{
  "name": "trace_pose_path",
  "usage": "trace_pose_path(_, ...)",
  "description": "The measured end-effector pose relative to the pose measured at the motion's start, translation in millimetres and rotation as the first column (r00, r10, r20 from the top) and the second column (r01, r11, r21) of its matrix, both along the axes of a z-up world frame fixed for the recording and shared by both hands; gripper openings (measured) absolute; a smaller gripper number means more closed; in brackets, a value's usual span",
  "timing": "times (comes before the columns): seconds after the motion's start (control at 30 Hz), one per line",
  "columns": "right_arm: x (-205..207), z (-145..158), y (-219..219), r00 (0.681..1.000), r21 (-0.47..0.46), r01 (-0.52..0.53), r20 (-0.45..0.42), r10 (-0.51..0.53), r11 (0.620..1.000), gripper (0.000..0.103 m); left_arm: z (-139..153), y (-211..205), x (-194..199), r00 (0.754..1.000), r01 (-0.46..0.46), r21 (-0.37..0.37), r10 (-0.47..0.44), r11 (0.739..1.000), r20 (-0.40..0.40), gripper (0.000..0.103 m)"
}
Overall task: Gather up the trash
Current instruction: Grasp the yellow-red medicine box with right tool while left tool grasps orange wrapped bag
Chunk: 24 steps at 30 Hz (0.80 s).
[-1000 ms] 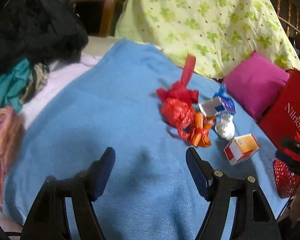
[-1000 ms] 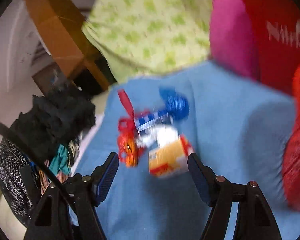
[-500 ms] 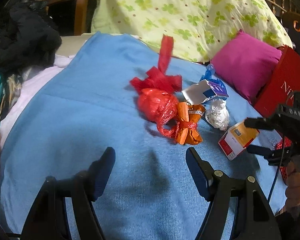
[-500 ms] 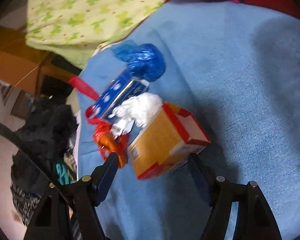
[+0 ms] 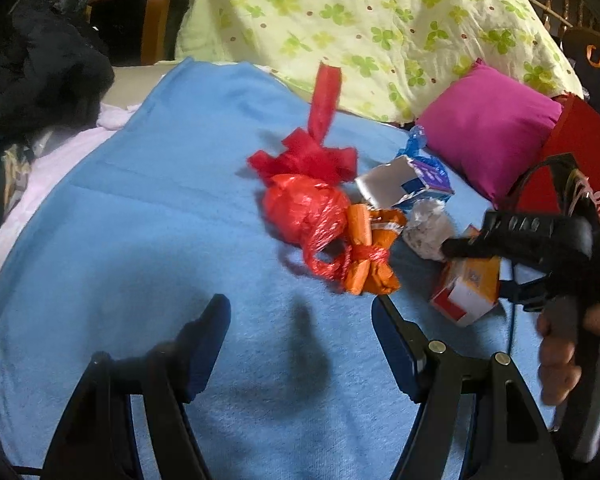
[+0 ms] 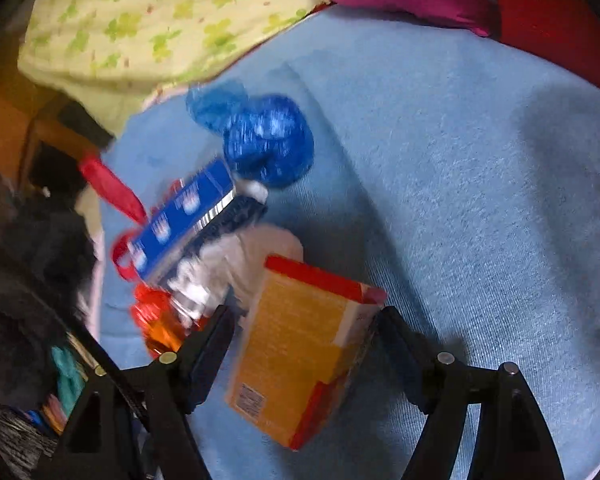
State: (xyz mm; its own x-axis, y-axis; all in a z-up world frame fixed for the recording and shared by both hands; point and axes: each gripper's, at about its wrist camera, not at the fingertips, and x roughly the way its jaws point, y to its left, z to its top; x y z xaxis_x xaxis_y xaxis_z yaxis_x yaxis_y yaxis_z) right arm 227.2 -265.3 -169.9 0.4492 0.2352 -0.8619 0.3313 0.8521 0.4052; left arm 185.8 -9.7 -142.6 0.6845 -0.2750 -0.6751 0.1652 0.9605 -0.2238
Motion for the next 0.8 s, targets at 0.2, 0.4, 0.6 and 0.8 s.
trace_pose_path(0.2,-11,11,2,0.995,-0.071,-0.083,0.044,0.086,0.994,0.064,1,-14,14,0.998,0.061,-0.07,-0.061,0.996,0.001,0.073)
trace_pose_path(0.4,-28,23,-20,0.992,-0.077,-0.089,0.081,0.095,0.993,0.061,-4,-38,37,0.996,0.093,-0.073,-0.094,0.993,-0.007,0.073)
trace_pose_path(0.6,-40,23,-36,0.989,-0.049,-0.103,0.106,0.107,0.993,0.061,-19,-53,60,0.994,0.084,-0.063,-0.088,0.994,-0.062,0.069)
trace_pose_path(0.8,-46,33,-27,0.979,-0.108,-0.123,0.153,0.139,0.987,0.061,-22,-52,65,0.992,0.099,-0.081,-0.105,0.992,-0.072,0.033)
